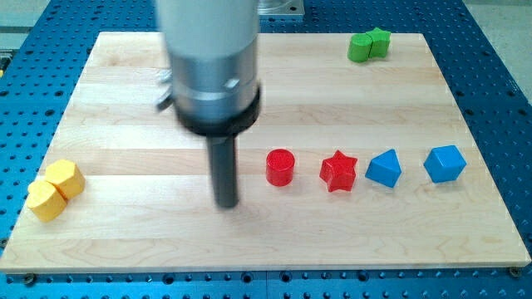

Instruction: Move the yellow heart horizontally right to the yellow hexagon

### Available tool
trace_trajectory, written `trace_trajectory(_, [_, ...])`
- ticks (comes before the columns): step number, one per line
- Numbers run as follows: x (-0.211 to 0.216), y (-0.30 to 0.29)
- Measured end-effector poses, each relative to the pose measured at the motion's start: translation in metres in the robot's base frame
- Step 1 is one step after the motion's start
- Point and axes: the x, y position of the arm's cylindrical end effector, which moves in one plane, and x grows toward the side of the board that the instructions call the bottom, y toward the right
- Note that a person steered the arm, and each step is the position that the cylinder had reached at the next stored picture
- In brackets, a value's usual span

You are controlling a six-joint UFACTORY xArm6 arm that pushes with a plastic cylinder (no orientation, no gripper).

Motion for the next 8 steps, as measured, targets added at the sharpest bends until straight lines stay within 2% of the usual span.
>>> trace_trajectory(1, [0.03,-0.152])
trace_trajectory(2, [0.018,-0.233])
trace_trajectory(5, [-0.05,-0.106])
trace_trajectory(6, [-0.043,-0.09])
trace_trajectory(7, [-0.049,-0.143])
trace_trajectory(8, [-0.072,-0.114])
